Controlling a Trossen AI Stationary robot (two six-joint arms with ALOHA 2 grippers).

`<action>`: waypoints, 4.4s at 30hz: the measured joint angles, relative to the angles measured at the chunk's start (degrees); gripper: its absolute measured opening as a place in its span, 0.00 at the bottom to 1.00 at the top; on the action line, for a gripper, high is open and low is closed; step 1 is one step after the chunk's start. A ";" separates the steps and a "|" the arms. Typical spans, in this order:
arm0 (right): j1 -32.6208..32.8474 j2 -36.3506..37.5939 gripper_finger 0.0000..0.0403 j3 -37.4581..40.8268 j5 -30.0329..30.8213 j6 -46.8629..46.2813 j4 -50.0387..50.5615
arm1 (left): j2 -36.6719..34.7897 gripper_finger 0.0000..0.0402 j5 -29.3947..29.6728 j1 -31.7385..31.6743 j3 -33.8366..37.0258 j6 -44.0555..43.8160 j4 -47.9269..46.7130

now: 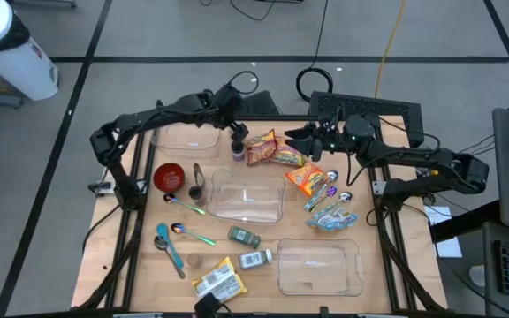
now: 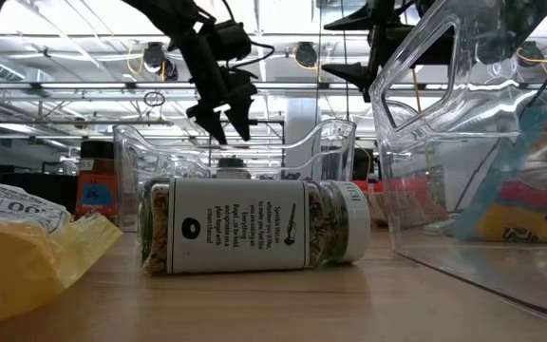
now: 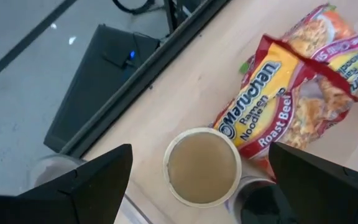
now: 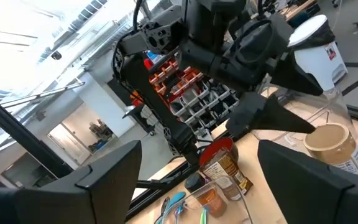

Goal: Pick & Place Food Item
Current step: Put the gold seasoning bottle into the bottom transparent bin

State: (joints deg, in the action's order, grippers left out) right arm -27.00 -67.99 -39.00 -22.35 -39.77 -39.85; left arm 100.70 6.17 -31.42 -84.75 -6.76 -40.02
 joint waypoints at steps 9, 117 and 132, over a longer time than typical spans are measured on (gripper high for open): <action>0.00 0.00 0.79 0.00 -0.02 -0.02 2.31 | 3.32 0.96 -0.11 1.47 0.00 -0.93 -0.05; 12.44 -5.74 0.79 -17.46 22.40 31.52 27.88 | 10.31 0.69 -13.25 14.31 -45.86 19.48 -28.15; 13.76 -8.83 0.77 -17.44 25.20 34.90 23.58 | 10.32 0.69 -17.10 15.72 -45.86 18.05 -24.92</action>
State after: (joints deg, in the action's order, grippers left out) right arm -13.25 -76.82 -56.45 2.85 -4.87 -16.28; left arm 111.02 -10.92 -15.70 -130.61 11.29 -64.94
